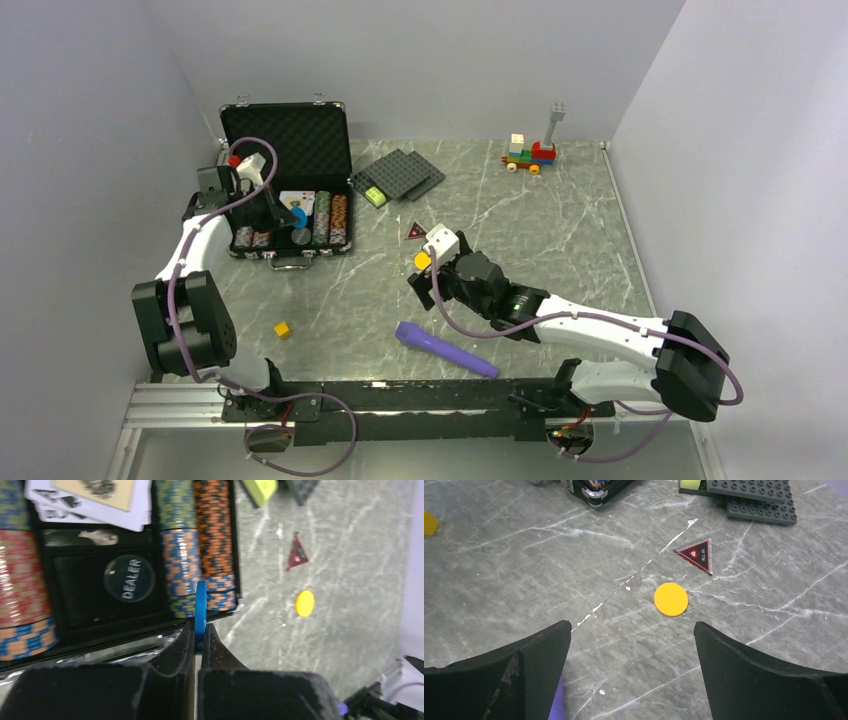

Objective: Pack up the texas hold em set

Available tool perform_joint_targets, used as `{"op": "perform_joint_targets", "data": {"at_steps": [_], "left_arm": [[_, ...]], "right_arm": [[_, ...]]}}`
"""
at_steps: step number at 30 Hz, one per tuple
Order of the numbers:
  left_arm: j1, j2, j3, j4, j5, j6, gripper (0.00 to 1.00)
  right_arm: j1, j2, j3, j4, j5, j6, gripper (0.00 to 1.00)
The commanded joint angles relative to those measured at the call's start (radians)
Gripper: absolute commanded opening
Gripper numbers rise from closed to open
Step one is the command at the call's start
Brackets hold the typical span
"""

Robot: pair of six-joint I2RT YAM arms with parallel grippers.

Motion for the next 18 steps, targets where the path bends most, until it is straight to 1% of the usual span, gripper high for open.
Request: {"op": "perform_joint_targets", "data": {"at_steps": [1, 6, 18], "left_arm": [[0.038, 0.02, 0.046, -0.033, -0.152, 0.077, 0.0], [0.076, 0.079, 0.051, -0.014, -0.177, 0.068, 0.0], [0.077, 0.234, 0.114, 0.012, -0.211, 0.084, 0.0]], "right_arm": [[0.003, -0.041, -0.018, 0.078, -0.013, 0.014, 0.98], [0.003, -0.055, -0.037, 0.091, -0.023, 0.051, 0.98], [0.003, -0.052, -0.036, 0.092, -0.031, 0.065, 0.98]]}}
